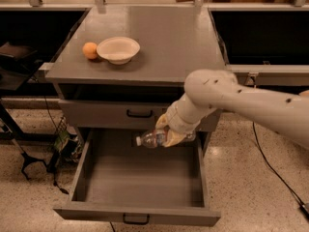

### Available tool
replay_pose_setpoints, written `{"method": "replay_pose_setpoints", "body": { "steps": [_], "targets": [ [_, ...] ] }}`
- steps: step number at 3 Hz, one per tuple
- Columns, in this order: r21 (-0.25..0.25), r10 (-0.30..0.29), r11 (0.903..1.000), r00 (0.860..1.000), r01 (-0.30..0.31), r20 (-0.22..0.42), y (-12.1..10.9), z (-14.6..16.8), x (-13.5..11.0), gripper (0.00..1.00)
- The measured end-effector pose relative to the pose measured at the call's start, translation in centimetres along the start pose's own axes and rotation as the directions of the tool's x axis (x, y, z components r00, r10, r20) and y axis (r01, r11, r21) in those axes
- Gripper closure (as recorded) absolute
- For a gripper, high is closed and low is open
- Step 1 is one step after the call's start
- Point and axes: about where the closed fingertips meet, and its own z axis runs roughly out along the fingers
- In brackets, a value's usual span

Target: Pick water bottle from middle drawer and place on counter

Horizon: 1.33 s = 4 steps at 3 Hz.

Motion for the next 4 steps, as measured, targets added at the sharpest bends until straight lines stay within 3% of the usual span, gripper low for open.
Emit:
{"method": "replay_pose_setpoints", "body": {
  "steps": [1, 2, 3, 4],
  "targets": [
    [0.018, -0.046, 0.9987, 0.995, 0.048, -0.094, -3.0, -9.1, -0.9, 1.00],
    [0.025, -0.056, 0.9978, 0.982, 0.061, -0.180, -5.9, -16.5, -1.2, 1.00],
    [0.049, -0.042, 0.9973, 0.970, 0.055, -0.240, -9.1, -21.7, -1.2, 1.00],
    [0.099, -0.002, 0.9946, 0.961, 0.031, -0.278, -13.4, -24.7, -0.4, 1.00]
  ]
}}
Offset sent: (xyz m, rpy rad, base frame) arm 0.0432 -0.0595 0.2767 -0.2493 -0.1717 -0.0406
